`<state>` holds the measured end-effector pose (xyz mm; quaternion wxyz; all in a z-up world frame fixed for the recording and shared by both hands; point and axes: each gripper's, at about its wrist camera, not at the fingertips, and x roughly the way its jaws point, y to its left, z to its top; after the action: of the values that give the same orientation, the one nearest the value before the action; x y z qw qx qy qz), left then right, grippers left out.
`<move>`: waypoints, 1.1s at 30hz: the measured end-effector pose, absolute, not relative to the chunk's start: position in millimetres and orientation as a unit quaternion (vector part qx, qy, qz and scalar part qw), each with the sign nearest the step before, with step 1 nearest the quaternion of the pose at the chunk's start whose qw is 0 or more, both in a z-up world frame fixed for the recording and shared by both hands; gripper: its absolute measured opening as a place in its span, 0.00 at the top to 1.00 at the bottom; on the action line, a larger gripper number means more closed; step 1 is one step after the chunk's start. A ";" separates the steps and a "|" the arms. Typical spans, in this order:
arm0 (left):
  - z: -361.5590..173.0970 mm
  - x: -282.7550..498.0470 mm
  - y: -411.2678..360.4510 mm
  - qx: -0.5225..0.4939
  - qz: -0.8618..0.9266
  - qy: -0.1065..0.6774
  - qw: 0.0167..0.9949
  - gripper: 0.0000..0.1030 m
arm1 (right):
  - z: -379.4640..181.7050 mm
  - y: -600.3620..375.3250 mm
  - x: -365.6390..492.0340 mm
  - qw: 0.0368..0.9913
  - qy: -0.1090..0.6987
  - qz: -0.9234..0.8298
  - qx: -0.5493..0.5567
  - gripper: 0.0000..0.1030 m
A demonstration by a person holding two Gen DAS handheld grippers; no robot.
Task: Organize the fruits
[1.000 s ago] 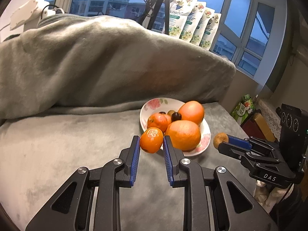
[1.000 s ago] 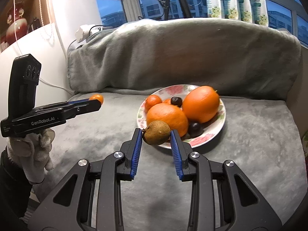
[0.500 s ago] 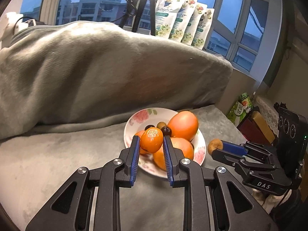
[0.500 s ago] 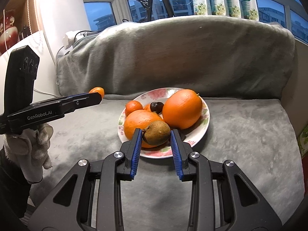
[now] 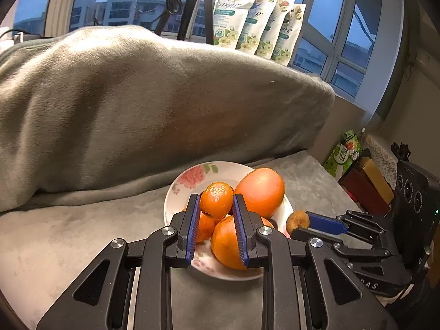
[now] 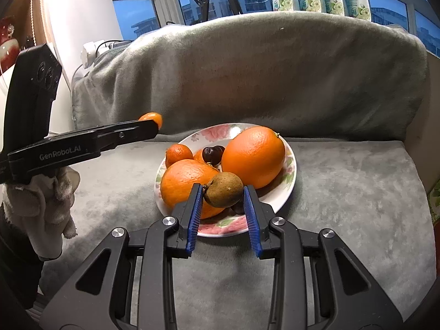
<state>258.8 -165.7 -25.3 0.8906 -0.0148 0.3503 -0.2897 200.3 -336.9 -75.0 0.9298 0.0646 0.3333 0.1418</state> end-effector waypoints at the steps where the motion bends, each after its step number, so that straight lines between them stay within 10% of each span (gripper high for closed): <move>1: -26.7 261.1 -167.2 -0.014 -0.289 0.352 0.890 0.78 | -76.2 -337.0 202.2 0.929 0.335 0.142 0.065 0.69; 13: -37.9 277.2 -176.8 -0.015 -0.291 0.364 0.885 0.66 | -85.8 -339.1 214.5 0.926 0.344 0.137 0.069 0.69; 16: -36.9 278.6 -177.3 -0.019 -0.292 0.361 0.885 0.55 | -85.6 -337.1 213.8 0.928 0.343 0.134 0.064 0.43; 33: -22.3 259.2 -175.6 -0.016 -0.283 0.346 0.894 0.28 | -73.2 -333.6 189.7 0.937 0.319 0.130 0.049 0.15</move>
<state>259.2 -175.6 -22.3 0.8942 -0.0158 0.3464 -0.2832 189.7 -333.6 -73.2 0.9374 0.0491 0.3191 0.1303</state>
